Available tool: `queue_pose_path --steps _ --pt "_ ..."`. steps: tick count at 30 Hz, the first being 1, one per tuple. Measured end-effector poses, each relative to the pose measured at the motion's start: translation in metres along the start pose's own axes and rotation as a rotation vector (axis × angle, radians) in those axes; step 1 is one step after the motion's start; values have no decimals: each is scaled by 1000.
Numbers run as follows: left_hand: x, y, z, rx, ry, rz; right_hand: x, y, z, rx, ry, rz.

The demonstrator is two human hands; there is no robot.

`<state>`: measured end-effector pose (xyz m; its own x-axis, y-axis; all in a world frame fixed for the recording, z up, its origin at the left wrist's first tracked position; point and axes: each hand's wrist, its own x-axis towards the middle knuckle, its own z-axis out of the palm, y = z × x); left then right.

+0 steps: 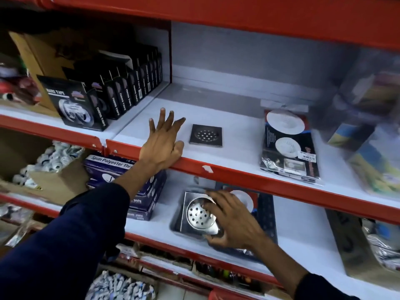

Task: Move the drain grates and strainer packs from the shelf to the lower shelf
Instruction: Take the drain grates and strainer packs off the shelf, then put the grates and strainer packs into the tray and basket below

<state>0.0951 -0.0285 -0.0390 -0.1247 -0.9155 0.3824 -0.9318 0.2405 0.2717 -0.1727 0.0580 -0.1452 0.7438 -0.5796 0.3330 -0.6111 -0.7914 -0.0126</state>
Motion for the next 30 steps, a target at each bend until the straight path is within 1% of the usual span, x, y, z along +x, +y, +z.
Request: queue_pose_path --steps 3,5,8,11,15,17,18,20,23,24,25,26,28,30 --pt "1 -1 3 2 3 -4 13 3 39 46 -190 191" --pt "2 -3 4 9 9 -13 27 6 65 62 -329 280" --pt "4 -4 5 16 12 -24 43 7 100 22 -478 294" --pt "4 -5 6 16 8 -26 50 7 127 -7 -575 292" --pt "6 -6 6 20 -4 -32 51 11 134 5 -600 281" --pt "6 -6 6 27 -10 -36 50 9 118 73 -527 267" --pt "6 -7 6 33 -12 -37 50 6 107 111 -432 249" --pt "5 -8 6 48 -14 -31 50 0 81 123 -155 172" --pt "4 -8 6 51 -7 -29 52 -3 38 47 331 -40" --pt "4 -7 6 45 -2 -26 56 -3 22 16 448 -86" --pt "4 -7 6 35 4 -20 62 -3 4 -20 526 -107" --pt "4 -6 6 24 8 -16 69 -1 -13 -47 570 -101" --pt "3 -6 6 10 13 -9 88 3 -43 -77 583 -17" --pt "3 -5 5 5 22 -3 107 11 -66 -82 494 152"
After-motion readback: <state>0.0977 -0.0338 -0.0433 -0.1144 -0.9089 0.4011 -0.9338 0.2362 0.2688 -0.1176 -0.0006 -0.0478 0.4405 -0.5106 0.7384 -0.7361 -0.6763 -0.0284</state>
